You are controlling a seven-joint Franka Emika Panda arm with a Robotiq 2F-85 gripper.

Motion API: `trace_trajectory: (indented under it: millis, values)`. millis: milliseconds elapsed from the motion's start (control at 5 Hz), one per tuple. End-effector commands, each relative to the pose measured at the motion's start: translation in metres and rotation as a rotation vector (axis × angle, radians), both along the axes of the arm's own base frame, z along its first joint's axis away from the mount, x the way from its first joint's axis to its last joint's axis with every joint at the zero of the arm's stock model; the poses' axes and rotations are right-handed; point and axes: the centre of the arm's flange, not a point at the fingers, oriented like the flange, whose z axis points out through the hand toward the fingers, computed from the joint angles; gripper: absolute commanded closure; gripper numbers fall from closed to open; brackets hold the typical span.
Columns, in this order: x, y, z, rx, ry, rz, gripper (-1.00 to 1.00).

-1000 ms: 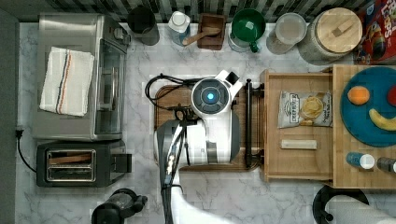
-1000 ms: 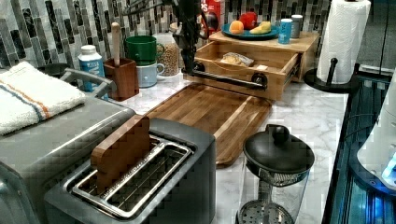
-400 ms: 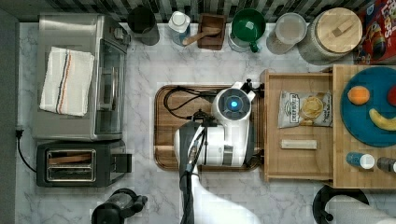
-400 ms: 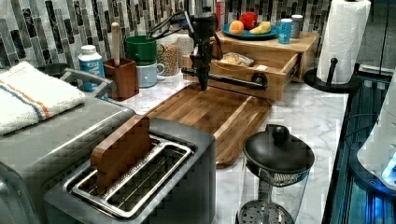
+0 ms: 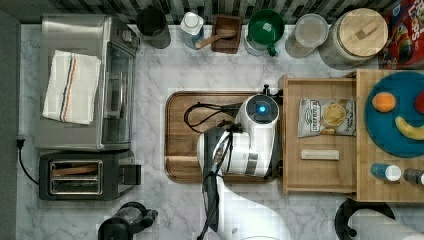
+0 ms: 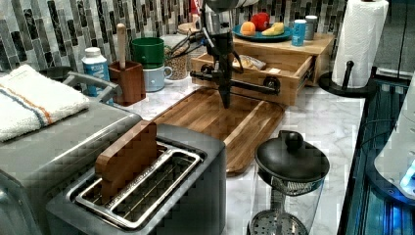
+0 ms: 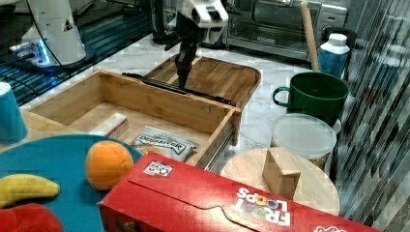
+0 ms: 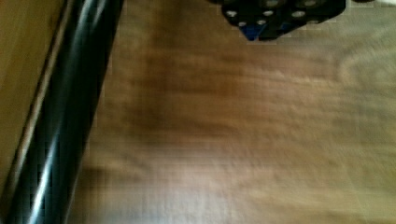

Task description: Close the drawer.

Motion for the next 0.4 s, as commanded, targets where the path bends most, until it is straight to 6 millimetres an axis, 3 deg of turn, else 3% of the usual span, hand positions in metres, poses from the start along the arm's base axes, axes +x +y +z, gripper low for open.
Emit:
trace_trajectory:
  millis: [200,400]
  values:
    - [0.036,-0.071,0.074,-0.065,-0.21,0.038,1.0]
    - [0.038,-0.089,0.079,-0.073,-0.212,0.025,1.0]
